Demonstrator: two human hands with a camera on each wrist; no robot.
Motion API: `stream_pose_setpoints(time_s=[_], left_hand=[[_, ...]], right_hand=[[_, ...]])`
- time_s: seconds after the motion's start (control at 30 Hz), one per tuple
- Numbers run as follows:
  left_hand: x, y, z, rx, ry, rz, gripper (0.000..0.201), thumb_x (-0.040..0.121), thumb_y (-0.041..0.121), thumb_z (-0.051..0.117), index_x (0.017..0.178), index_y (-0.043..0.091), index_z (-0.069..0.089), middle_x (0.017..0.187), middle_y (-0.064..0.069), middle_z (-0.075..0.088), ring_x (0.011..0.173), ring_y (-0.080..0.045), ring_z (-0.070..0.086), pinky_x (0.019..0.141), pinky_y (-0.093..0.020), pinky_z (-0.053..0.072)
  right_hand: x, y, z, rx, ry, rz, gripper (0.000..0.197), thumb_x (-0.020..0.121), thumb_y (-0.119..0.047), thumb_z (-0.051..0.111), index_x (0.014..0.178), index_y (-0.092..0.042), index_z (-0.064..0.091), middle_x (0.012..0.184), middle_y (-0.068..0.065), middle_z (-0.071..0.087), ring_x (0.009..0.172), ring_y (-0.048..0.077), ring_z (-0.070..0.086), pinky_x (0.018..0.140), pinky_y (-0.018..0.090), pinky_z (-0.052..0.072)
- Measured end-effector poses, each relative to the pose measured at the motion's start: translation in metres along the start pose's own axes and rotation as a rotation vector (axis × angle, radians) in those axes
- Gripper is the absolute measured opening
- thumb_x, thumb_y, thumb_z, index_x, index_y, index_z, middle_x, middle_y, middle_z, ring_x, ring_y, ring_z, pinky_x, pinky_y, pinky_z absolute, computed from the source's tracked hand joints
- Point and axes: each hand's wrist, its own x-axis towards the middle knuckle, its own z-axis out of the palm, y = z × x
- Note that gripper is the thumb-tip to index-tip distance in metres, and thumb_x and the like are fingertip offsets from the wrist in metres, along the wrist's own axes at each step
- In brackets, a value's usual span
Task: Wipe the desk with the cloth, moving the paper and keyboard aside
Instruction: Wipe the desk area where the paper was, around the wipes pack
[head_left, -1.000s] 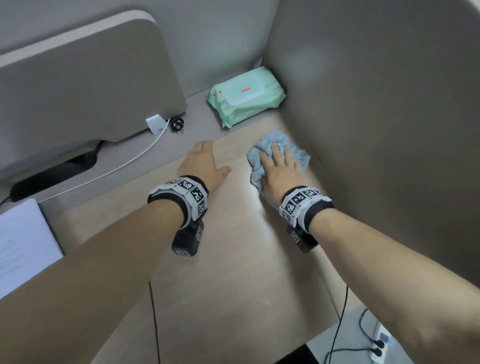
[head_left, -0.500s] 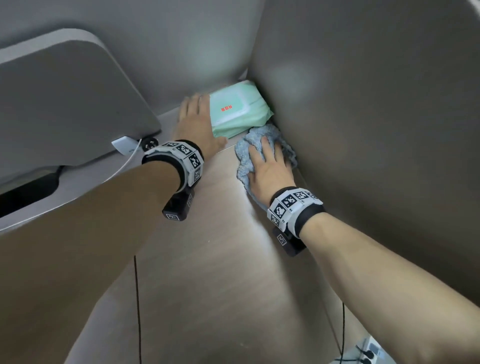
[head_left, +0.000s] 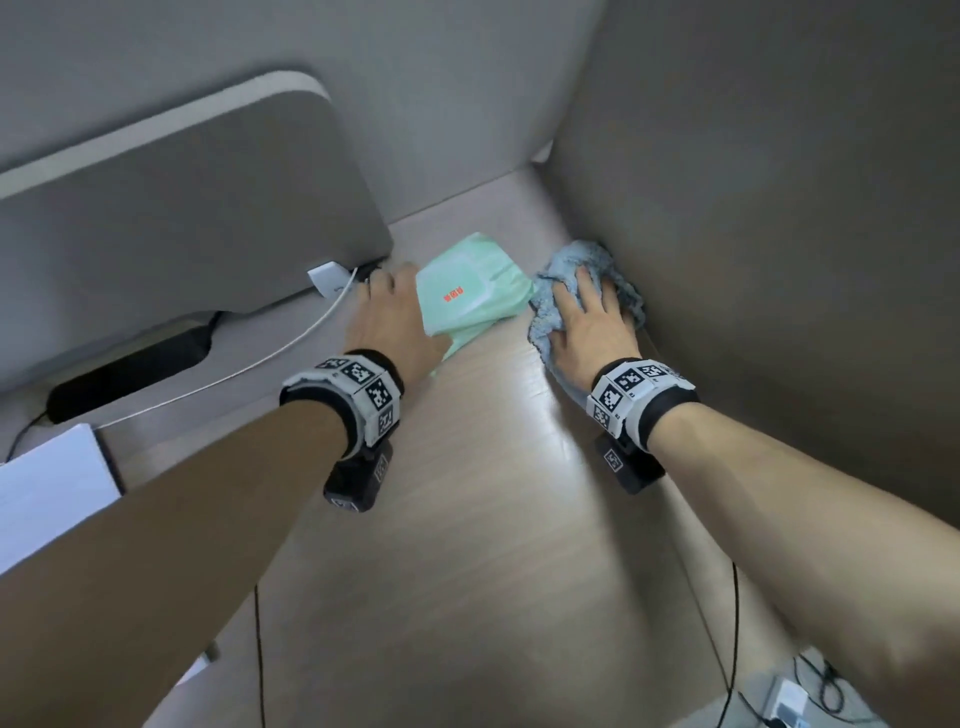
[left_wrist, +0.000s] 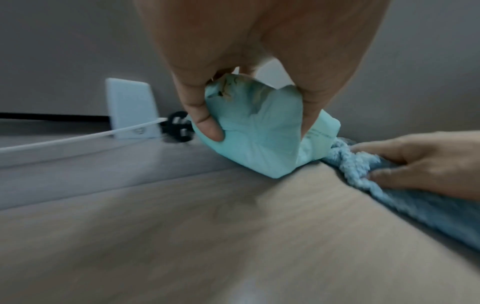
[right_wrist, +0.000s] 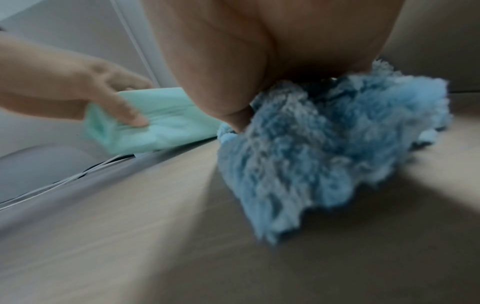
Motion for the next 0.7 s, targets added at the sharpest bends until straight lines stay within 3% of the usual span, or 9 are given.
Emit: stream_pose_setpoints(time_s=[0.2,0.33,0.4,0.47,0.57,0.7], left_hand=[[-0.054,-0.077,-0.005,-0.008,-0.074,-0.055,0.076,0.07,0.03,0.077,0.133,0.012,0.039,0.127,-0.016,0.044,0.118,-0.037,0.042,0.094,-0.044,0.04],[-0.068,-0.111,-0.011,0.051,-0.068,-0.1,0.079,0.068,0.029,0.08,0.133,0.01,0.039,0.124,-0.019,0.045,0.115,-0.04,0.044,0.096,-0.045,0.039],[-0.072,-0.124,-0.015,0.061,-0.064,-0.133,0.079,0.068,0.029,0.08,0.133,0.009,0.039,0.123,-0.02,0.045,0.114,-0.04,0.043,0.097,-0.046,0.039],[-0.074,-0.133,-0.017,0.058,-0.063,-0.159,0.077,0.068,0.028,0.08,0.131,0.01,0.04,0.122,-0.019,0.045,0.114,-0.039,0.043,0.095,-0.046,0.039],[-0.075,-0.14,-0.022,0.047,-0.051,-0.173,0.075,0.068,0.028,0.079,0.129,0.012,0.04,0.122,-0.017,0.045,0.114,-0.038,0.043,0.093,-0.048,0.041],[-0.078,-0.144,-0.022,0.049,-0.041,-0.193,0.075,0.069,0.028,0.079,0.13,0.014,0.039,0.122,-0.015,0.044,0.116,-0.036,0.043,0.09,-0.048,0.042]], right_hand=[[0.041,-0.029,-0.023,-0.004,-0.02,0.037,0.066,0.091,-0.032,0.05,0.151,-0.024,0.024,0.163,0.007,0.006,0.147,0.037,0.009,0.111,0.063,0.026],[0.08,-0.062,-0.032,-0.094,-0.003,-0.007,0.069,0.089,-0.037,0.053,0.151,-0.025,0.025,0.163,0.008,0.01,0.147,0.037,0.012,0.113,0.059,0.024],[0.081,-0.089,-0.025,-0.151,-0.056,-0.118,0.072,0.091,-0.039,0.055,0.154,-0.028,0.021,0.165,0.005,0.005,0.149,0.037,0.007,0.116,0.059,0.018],[0.061,-0.111,-0.008,-0.201,-0.096,-0.334,0.075,0.091,-0.037,0.057,0.155,-0.03,0.02,0.166,0.004,0.004,0.15,0.037,0.005,0.118,0.06,0.012],[0.034,-0.101,0.009,-0.228,-0.125,-0.549,0.072,0.091,-0.033,0.055,0.155,-0.03,0.022,0.166,0.001,0.008,0.151,0.032,0.007,0.12,0.055,0.01],[0.07,-0.053,-0.015,-0.222,0.014,-0.299,0.066,0.092,-0.038,0.04,0.153,-0.023,0.021,0.163,0.009,0.016,0.145,0.039,0.019,0.114,0.058,0.024]])
